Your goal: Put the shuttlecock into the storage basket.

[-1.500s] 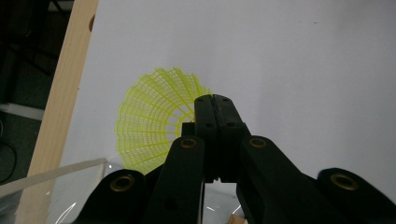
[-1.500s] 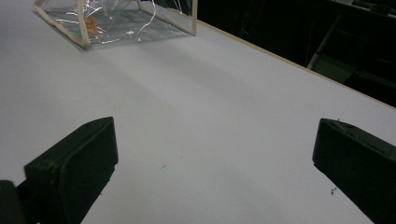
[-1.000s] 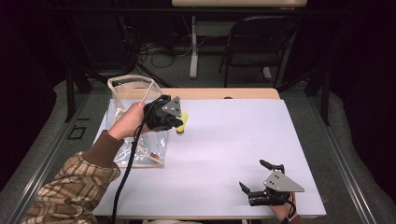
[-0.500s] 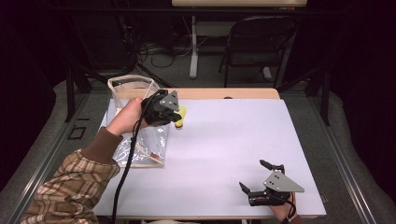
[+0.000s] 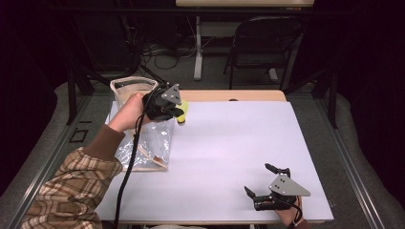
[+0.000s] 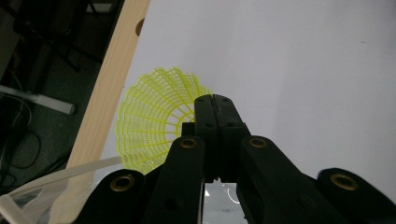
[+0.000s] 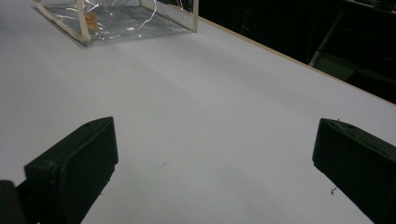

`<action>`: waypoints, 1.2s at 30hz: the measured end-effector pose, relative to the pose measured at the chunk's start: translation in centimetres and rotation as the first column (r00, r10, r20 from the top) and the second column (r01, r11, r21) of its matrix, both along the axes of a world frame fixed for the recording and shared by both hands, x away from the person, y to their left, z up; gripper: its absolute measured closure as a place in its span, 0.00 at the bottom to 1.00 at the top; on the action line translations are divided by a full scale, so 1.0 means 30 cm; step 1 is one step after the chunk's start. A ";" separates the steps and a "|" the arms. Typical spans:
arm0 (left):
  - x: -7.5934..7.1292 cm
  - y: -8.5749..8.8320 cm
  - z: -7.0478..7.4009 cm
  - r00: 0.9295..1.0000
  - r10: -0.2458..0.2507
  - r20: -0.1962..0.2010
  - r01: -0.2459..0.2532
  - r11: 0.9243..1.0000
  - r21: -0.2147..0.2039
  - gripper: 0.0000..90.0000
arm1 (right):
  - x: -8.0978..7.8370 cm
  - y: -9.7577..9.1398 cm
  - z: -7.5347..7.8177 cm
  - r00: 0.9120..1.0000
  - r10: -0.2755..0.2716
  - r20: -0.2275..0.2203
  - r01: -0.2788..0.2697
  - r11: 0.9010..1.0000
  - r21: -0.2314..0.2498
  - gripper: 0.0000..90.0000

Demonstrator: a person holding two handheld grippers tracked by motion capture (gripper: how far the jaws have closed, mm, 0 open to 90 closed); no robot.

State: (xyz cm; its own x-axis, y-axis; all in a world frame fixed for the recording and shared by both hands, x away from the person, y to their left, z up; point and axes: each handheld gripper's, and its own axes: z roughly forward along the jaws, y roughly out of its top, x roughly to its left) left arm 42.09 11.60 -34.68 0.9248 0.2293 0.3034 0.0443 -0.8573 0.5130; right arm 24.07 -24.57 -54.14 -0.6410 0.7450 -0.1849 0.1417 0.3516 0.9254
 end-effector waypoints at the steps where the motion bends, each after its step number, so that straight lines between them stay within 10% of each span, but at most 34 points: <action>1: 0.002 0.001 0.002 1.000 0.004 0.004 -0.004 1.000 -0.002 1.00 | 0.000 0.000 0.000 1.000 0.000 -0.001 0.000 1.000 0.000 0.00; 36: 0.067 0.039 0.071 0.996 0.076 0.047 -0.074 0.996 -0.049 1.00 | 0.003 0.001 -0.003 1.000 0.003 -0.013 -0.003 1.000 -0.004 0.00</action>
